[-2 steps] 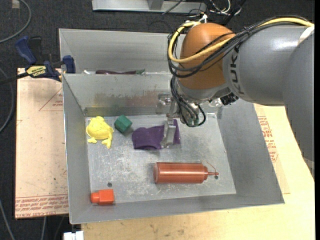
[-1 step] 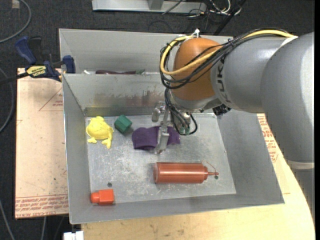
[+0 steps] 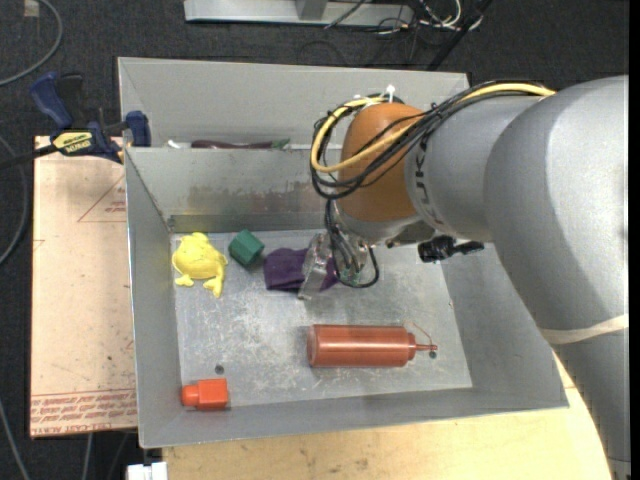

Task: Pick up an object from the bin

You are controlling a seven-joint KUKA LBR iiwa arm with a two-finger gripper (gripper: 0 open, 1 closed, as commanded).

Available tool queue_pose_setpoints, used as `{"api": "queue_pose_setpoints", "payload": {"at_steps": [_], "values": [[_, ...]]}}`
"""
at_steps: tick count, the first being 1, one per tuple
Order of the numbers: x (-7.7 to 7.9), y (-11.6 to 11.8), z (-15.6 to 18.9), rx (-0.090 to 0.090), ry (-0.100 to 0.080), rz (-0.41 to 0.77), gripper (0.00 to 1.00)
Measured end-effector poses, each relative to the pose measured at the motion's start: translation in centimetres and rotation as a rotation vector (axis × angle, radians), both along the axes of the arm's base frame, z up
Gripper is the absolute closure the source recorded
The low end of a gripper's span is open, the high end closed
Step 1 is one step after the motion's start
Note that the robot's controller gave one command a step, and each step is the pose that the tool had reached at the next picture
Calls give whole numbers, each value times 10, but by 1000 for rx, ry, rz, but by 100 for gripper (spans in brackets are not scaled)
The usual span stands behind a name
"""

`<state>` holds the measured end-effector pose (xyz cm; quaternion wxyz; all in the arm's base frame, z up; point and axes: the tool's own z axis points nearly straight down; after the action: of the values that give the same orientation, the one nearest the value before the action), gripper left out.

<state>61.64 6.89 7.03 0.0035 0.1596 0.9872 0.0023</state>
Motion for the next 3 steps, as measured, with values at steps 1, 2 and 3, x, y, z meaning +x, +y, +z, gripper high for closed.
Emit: {"api": "queue_pose_setpoints", "payload": {"at_steps": [1, 2, 3], "values": [[0, 0, 0, 0, 0, 0, 100], [-23, -4, 109, 0, -3, 65, 100], [-23, -4, 109, 0, -3, 65, 100]]}}
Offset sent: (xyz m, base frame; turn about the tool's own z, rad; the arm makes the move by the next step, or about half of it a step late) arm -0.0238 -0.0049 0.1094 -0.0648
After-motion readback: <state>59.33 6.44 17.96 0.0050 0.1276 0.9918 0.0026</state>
